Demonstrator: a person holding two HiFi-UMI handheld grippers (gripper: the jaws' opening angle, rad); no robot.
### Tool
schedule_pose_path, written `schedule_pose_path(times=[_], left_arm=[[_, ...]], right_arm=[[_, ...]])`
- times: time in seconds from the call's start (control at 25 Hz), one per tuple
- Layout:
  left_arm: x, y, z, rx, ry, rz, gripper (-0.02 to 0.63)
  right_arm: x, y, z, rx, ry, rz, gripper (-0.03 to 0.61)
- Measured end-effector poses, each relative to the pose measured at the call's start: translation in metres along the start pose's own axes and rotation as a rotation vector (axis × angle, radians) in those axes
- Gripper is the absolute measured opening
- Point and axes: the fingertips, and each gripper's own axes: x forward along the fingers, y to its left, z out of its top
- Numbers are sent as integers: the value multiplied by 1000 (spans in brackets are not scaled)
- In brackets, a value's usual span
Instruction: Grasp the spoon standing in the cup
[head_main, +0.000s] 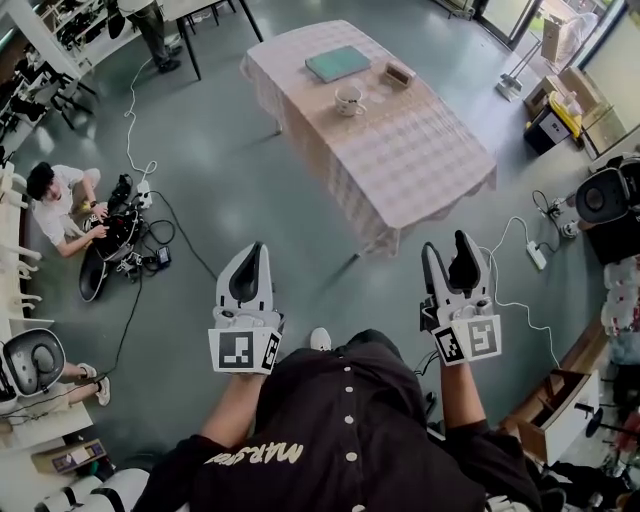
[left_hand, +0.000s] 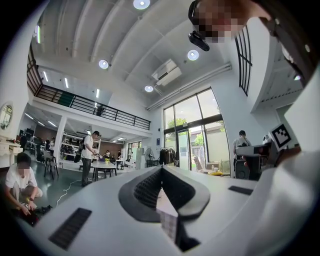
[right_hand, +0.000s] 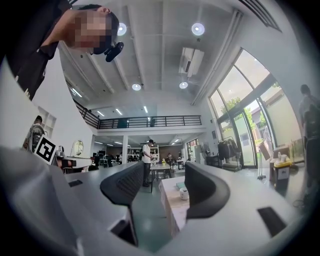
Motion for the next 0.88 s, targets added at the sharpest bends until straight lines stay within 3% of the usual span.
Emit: schedule_pose_path(times=[0.48,0.88], left_arm=[[33,23,-19,-10,34,-14,9],[106,45,-31,-2,52,10,9]], right_arm=[[33,-6,-17,3,18,-25,244],[113,-38,-35,10,26,12,244]])
